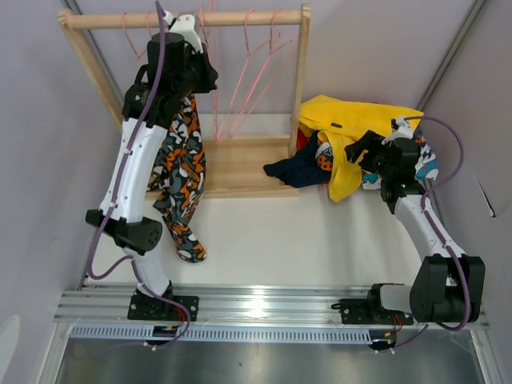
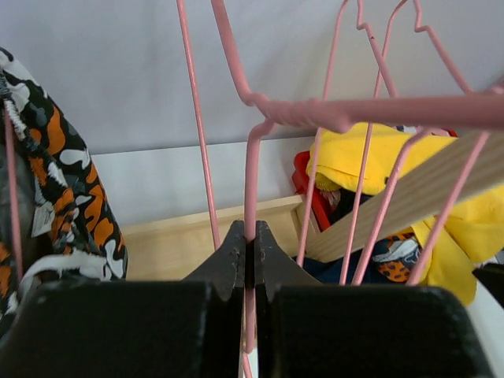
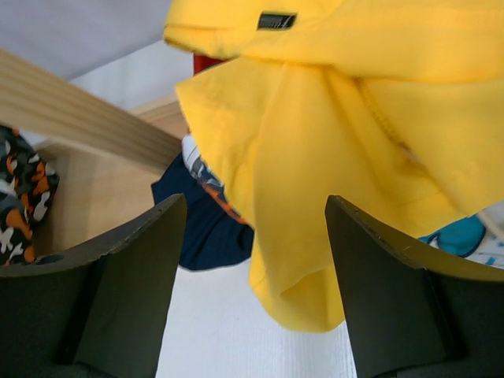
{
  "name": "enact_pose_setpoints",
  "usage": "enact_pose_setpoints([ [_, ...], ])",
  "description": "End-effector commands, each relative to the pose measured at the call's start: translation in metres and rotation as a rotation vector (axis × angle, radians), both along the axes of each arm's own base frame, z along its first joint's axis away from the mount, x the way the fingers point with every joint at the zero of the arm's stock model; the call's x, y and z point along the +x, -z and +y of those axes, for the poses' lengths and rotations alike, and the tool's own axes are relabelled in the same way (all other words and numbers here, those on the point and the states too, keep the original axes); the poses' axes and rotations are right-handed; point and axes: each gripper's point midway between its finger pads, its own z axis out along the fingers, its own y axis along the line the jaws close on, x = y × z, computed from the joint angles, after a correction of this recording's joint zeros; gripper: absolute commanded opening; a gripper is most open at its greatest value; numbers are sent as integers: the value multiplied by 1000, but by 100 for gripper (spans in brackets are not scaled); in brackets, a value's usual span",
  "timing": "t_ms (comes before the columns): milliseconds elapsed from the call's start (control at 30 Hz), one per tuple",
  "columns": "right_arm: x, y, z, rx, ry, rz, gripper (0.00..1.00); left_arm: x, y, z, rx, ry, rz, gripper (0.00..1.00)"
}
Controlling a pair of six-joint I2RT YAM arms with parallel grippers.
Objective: Remove the shorts from the hanger
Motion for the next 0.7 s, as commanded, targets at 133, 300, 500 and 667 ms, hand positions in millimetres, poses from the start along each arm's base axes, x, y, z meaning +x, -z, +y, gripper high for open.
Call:
enact_pose_setpoints([
  [133, -19, 8, 38, 8, -104, -27, 76, 38, -53, -9, -133, 2, -196, 0],
  [300, -26, 17, 51, -4, -133, -6, 76, 40, -42, -7, -137, -3, -162, 0],
  [500, -30, 9, 57, -2, -149, -16, 76, 32, -15, -2, -98, -19, -81, 26],
  [667, -39, -6, 60, 4, -156, -44, 76, 20, -5, 3, -85, -24, -45, 56],
])
